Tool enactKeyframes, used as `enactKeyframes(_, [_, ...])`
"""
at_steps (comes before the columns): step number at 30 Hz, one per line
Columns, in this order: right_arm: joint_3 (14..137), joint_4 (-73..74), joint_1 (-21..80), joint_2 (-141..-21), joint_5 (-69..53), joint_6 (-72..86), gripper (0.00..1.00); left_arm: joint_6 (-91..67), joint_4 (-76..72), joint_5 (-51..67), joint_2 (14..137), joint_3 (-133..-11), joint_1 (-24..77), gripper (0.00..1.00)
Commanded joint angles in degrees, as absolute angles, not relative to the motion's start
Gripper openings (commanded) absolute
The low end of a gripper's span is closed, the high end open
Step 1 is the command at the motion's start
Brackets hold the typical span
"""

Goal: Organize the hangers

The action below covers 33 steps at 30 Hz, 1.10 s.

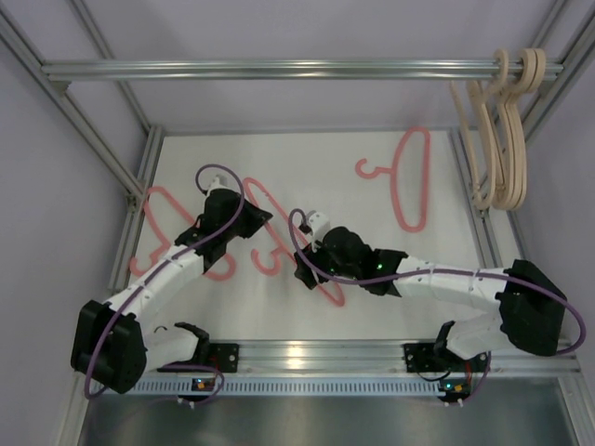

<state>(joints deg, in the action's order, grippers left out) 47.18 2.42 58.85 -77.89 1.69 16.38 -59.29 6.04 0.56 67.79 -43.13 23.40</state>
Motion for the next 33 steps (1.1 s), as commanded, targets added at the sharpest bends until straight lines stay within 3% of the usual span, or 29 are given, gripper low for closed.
enactKeyframes(1, [46.14,-1.40,63.80,-76.81,13.94,11.52,0.66,-61.17,6.76,-1.67,65.92,-44.91,23.38,0.00])
enactKeyframes(7, [46.40,-4.65,68.55,-81.20,24.85,7.65,0.63,-61.26,6.86,-0.36,65.92,-45.62,23.38,0.00])
enactKeyframes(10, [46.67,-5.88,69.87,-83.93,27.15,6.77,0.56,-61.35,6.86,-0.26,65.57,-45.53,23.38,0.00])
enactKeyframes(13, [47.02,-6.33,71.45,-86.30,29.17,5.89,0.47,-60.82,6.86,-0.26,65.56,-45.88,23.29,0.00])
enactKeyframes(22, [46.41,-6.24,73.30,-86.14,34.27,5.54,0.03,-58.89,8.35,-0.35,66.01,-47.55,22.50,0.00])
enactKeyframes(23, [45.62,-6.15,73.30,-84.57,34.45,5.54,0.00,-58.71,8.70,-0.35,65.92,-47.64,22.24,0.14])
enactKeyframes(26, [43.87,-5.54,73.30,-81.05,34.28,5.54,0.00,-57.48,9.40,-0.53,64.78,-47.99,21.53,0.34])
enactKeyframes(27, [43.60,-5.02,73.30,-80.25,34.10,5.62,0.00,-57.22,9.67,-0.96,64.43,-48.16,21.36,0.51])
enactKeyframes(29, [43.42,-2.65,73.30,-77.80,33.23,5.89,0.00,-55.82,10.28,-2.02,63.37,-49.13,21.09,0.69])
enactKeyframes(30, [43.42,-1.16,73.21,-76.91,32.79,6.15,0.00,-54.59,11.15,-2.98,62.85,-50.17,21.01,0.83])
enactKeyframes(33, [42.89,-0.09,72.95,-73.05,30.77,6.24,0.00,-52.92,13.00,-4.56,61.97,-51.85,20.83,0.91])
